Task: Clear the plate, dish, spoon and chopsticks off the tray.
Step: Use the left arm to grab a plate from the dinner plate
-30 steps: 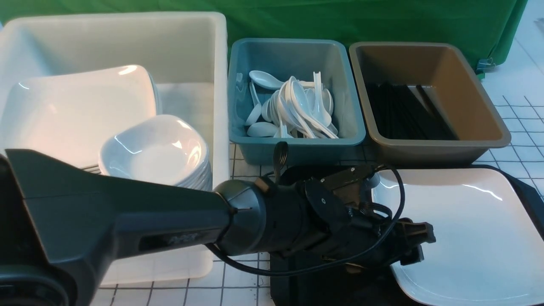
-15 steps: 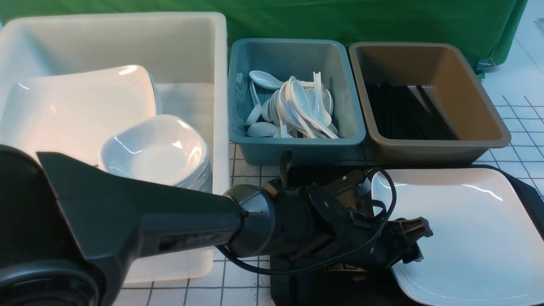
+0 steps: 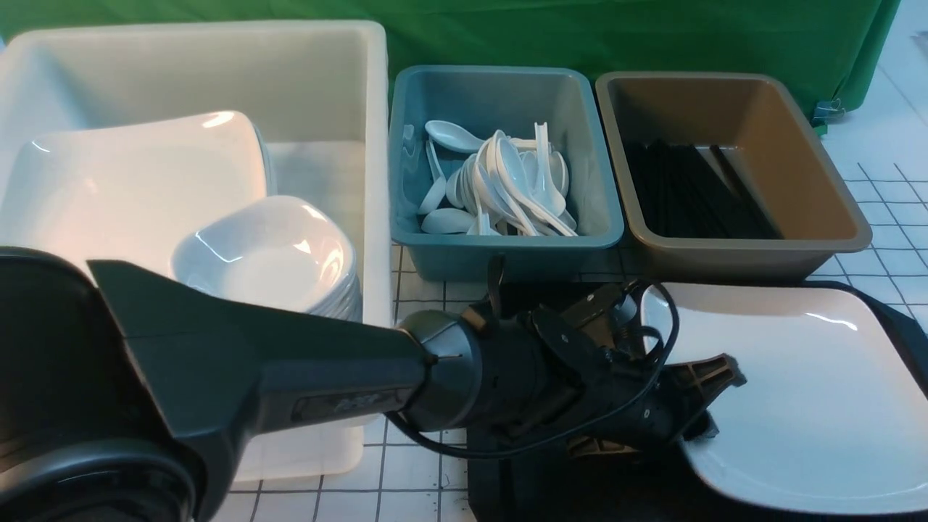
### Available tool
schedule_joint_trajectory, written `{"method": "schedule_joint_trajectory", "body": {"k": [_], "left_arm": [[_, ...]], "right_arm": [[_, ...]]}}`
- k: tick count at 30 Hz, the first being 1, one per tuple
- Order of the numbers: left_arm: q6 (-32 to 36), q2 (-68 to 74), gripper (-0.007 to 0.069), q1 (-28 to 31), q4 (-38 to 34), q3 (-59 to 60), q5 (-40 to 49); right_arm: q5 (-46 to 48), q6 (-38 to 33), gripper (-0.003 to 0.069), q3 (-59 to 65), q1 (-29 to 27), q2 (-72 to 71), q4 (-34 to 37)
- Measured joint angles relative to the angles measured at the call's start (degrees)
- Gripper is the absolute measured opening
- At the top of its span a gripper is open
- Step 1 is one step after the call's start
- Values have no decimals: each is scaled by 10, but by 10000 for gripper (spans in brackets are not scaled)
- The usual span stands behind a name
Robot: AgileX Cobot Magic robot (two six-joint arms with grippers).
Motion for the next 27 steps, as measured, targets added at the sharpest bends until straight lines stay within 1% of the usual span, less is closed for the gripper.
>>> {"method": "schedule_joint_trajectory", "body": {"k": [3, 12, 15, 17, 18, 22, 27], "left_arm": [[5, 0, 143, 0, 0, -9, 1], [7, 0, 142, 0, 28, -9, 2], [17, 0, 97, 0, 32, -9, 7], [23, -5, 49, 0, 37, -9, 10], [23, -8, 37, 0, 42, -9, 12], [26, -36, 18, 0, 86, -8, 25], [37, -84, 16, 0, 124, -8, 26]], "right_arm": [[0, 0, 123, 0, 0, 0, 0], [0, 0, 125, 0, 0, 0, 0], [0, 0, 125, 0, 0, 0, 0], [0, 0, 125, 0, 0, 0, 0], [0, 0, 125, 0, 0, 0, 0], [0, 0, 125, 0, 0, 0, 0], [0, 0, 125, 0, 0, 0, 0]]}}
